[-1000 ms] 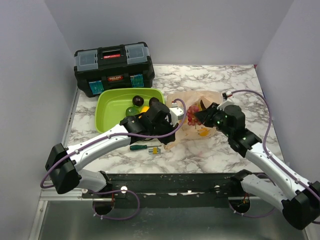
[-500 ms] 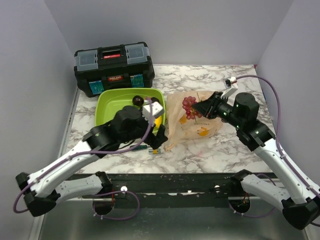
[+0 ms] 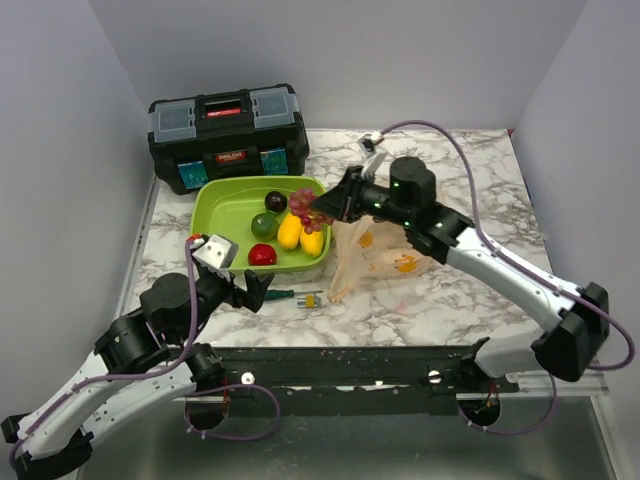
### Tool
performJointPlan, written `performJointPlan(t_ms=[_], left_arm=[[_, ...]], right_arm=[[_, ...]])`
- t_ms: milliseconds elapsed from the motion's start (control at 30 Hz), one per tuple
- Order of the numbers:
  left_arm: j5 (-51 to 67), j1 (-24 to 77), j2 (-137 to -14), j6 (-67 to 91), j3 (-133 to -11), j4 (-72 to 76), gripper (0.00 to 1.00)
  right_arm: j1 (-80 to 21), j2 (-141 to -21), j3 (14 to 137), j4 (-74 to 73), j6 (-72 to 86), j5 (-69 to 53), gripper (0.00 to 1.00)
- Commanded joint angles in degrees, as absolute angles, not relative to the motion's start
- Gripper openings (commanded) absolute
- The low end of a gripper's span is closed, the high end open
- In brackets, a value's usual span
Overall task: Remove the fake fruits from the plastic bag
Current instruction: Place the fake fruit in the bin.
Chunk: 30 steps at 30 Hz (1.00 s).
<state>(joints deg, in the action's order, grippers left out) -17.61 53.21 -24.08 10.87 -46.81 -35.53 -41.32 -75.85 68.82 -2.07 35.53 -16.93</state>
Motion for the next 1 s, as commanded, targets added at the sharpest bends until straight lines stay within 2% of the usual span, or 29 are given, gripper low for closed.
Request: performJointPlan(t_ms=[0,200,600,967], left_arm=[[-25.71,52.91,-16.34,9.01,-42.25,-33.67,0.97],[-27.39,52.91,-11.18,9.32,-39.41,-34.76,0.97],[-24.51,52.95,-10.14,7.47,-37.32,-30.95,0.97],[-23.38,52.91,-10.89,7.21,-37.13,-30.58,0.97]], right_arm=[[-45.00,-84.58,74.04,6.88,39.09,-12.63,0.00],[-49.76,-98.57,83.78,4.82,39.79,-5.35,0.01],[-56.36,-122.66,106.21,-11.43,38.27,2.32,0.02],[-58.21,-132.27,110.65,-14.43,39.09,0.36,0.06]])
